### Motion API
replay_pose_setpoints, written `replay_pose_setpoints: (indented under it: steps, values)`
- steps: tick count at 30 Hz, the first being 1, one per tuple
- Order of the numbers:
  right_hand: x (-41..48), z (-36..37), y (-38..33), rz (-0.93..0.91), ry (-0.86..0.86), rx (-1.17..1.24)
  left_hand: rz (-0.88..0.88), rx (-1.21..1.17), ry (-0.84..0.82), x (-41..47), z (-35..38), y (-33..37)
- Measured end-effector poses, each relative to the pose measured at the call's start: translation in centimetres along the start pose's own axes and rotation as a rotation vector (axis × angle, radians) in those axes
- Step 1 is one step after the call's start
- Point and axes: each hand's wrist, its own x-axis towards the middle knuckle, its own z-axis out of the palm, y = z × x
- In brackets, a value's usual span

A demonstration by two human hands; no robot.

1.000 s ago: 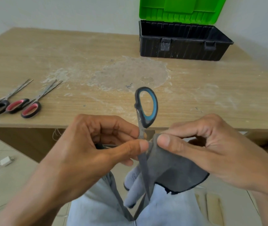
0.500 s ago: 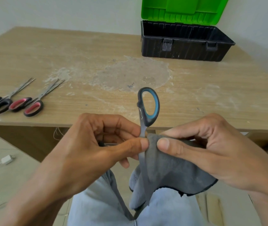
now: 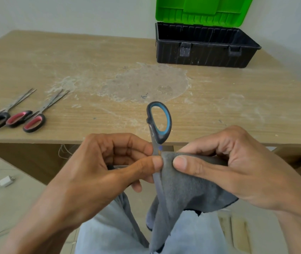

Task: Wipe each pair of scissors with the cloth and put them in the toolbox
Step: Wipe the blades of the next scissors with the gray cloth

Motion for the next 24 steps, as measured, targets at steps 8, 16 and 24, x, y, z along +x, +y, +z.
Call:
replay_pose_setpoints:
  steps: [8,16,24]
  values:
    - [-1.1,-1.5,1.2,0.054,0.080,0.056,0.052,-0.015,0.118,-0.5,-1.4,-0.9]
    - [-1.6,-2.4,1.1,0.028,0.255,0.090,0.188,-0.244,0.457,0.1,-2.6,-0.8]
    - [-1.7,-2.0,1.0,0.026,0.158,0.081,0.224,-0.371,0.540,1.0,0.6,-0.8]
